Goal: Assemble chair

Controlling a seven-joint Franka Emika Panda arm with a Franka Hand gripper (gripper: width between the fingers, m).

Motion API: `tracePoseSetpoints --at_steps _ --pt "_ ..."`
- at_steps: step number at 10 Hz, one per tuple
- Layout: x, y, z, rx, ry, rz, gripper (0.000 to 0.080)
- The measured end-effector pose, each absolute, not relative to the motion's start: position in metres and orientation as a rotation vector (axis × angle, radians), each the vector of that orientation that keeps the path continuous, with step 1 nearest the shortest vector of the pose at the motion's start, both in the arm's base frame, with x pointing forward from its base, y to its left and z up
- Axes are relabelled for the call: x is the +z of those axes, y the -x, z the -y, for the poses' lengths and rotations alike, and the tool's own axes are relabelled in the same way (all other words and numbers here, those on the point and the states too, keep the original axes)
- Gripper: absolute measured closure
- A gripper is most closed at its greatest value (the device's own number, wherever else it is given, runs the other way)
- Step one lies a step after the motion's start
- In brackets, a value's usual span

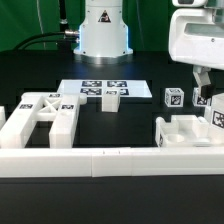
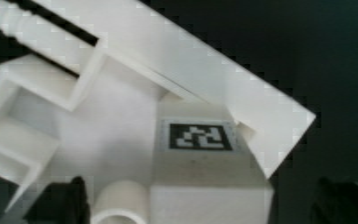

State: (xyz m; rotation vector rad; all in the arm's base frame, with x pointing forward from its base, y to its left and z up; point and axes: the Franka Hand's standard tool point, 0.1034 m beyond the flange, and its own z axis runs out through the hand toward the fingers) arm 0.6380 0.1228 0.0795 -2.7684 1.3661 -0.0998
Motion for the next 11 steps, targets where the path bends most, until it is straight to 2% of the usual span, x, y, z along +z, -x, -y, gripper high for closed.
tracePoseSetpoints --at_steps 4,11 --pt "0.0795 -0.6385 -0.1248 -0.12 2.942 -0.953 0.0151" --pt "0.0769 -0.6393 -0.1209 -0.139 3.121 0.118 0.0151"
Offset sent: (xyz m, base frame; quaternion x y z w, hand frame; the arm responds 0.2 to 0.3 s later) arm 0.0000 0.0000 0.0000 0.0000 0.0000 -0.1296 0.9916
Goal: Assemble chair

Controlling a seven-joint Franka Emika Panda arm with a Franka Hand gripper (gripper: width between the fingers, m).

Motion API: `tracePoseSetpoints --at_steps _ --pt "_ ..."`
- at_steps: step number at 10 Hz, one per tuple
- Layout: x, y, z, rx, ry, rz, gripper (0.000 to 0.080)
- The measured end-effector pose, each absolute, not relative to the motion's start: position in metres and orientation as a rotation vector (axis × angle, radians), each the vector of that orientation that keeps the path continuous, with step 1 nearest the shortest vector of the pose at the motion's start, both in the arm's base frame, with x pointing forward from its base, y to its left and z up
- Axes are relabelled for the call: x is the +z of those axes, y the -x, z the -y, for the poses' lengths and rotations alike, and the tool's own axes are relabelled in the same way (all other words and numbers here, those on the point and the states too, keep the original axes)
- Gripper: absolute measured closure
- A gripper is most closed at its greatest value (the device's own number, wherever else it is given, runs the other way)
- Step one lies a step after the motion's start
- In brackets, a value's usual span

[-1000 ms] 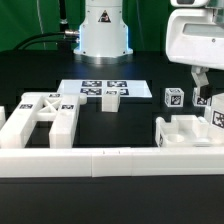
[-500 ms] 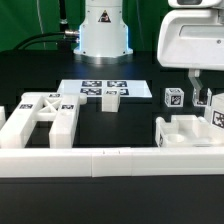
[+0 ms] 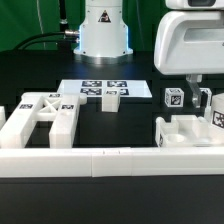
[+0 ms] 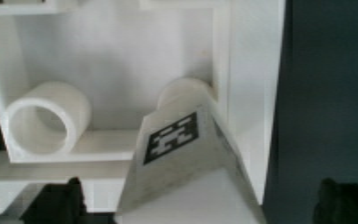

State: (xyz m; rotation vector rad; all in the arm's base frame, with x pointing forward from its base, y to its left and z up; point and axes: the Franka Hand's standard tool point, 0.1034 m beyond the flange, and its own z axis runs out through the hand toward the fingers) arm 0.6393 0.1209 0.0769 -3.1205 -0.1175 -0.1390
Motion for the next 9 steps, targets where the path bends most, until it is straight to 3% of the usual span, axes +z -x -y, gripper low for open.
tracePoseSetpoints --at_steps 4,5,6,8,9 --pt "0.0769 -0.6394 -0.1198 -0.14 3.119 0.466 0.0151" --pt "0.077 -0.6394 -0.1197 -0.14 3.108 0.563 0.0273" --pt "0.0769 -0.6394 -0.1196 -0.14 3.11 0.546 0.0273" --pt "0.0771 -0.6395 -0.1195 -0.141 3.117 0.497 0.0514" --pt "0.0771 -0.6395 -0.1194 -0.141 3.117 0.497 0.0514"
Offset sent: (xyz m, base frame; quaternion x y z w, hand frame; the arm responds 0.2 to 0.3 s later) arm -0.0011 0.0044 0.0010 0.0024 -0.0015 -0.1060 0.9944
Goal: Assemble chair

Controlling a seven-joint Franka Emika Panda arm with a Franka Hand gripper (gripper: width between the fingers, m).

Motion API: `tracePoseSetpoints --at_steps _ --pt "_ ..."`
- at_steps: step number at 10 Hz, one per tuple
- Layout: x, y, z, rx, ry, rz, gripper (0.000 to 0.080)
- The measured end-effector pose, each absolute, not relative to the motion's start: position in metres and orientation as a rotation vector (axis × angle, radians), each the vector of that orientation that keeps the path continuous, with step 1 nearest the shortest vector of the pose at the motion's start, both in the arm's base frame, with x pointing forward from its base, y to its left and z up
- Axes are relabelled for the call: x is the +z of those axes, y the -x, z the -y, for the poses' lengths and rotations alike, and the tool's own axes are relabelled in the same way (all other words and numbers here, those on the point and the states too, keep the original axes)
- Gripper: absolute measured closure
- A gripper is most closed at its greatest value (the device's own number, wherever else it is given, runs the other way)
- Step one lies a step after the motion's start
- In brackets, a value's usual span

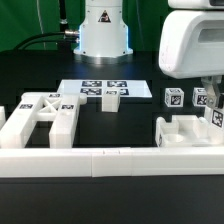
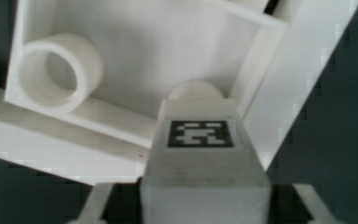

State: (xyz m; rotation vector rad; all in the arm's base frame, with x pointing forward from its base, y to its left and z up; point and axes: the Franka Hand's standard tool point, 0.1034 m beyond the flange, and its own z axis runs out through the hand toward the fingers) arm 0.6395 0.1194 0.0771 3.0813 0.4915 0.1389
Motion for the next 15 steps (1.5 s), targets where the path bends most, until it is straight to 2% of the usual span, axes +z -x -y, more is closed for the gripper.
tracePoseSetpoints --at_steps 9,12,14,15 --pt "0.077 -0.641 -0.107 0.144 -3.083 0.621 0.0514" --pt "0.079 -0.643 -0.094 0.154 -3.008 0.877 0.0512" --pt "0.078 -0.643 -0.094 0.155 -3.008 0.878 0.0512" --pt "0.081 -0.643 -0.093 0.158 -3.018 0.847 0.0331"
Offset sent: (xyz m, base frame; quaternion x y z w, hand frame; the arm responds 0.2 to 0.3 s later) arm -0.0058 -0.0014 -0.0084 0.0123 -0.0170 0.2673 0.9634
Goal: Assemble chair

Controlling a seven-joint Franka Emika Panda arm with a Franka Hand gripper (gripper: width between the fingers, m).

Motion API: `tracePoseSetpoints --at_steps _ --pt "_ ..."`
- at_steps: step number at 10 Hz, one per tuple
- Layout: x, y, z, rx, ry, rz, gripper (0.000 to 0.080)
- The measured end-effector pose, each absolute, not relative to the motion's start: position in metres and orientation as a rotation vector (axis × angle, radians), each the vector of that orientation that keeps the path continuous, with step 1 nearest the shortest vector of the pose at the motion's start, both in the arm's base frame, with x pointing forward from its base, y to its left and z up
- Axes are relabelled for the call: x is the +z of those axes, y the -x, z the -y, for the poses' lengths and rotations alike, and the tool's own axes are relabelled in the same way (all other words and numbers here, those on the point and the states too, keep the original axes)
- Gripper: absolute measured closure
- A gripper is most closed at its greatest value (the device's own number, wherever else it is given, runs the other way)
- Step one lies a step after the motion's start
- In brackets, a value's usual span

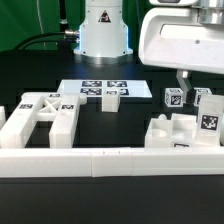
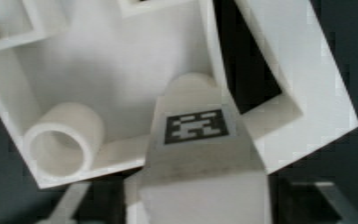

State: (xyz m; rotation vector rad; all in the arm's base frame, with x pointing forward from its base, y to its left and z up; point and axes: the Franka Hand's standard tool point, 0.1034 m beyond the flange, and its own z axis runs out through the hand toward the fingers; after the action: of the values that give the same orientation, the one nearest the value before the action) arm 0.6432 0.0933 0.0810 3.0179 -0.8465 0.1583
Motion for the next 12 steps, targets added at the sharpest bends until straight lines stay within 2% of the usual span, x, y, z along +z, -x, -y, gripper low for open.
tracePoseSetpoints --at_steps 1,2,3,4,10,12 --pt "0.092 -0.638 -0.09 0.162 -3.041 0.783 0.0213" --pt "0.106 -0.628 -0.082 0.16 -3.063 0.72 0.0213" --pt "0.118 -0.618 -0.072 0.16 -3.078 0.675 0.0162" --pt "0.122 -0.612 -0.061 0.157 -3.08 0.656 0.0153" --pt "0.116 -0.611 -0.057 0.152 -3.075 0.654 0.0151" --pt "0.109 -0.586 -0.036 0.253 -3.105 0.49 0.0151"
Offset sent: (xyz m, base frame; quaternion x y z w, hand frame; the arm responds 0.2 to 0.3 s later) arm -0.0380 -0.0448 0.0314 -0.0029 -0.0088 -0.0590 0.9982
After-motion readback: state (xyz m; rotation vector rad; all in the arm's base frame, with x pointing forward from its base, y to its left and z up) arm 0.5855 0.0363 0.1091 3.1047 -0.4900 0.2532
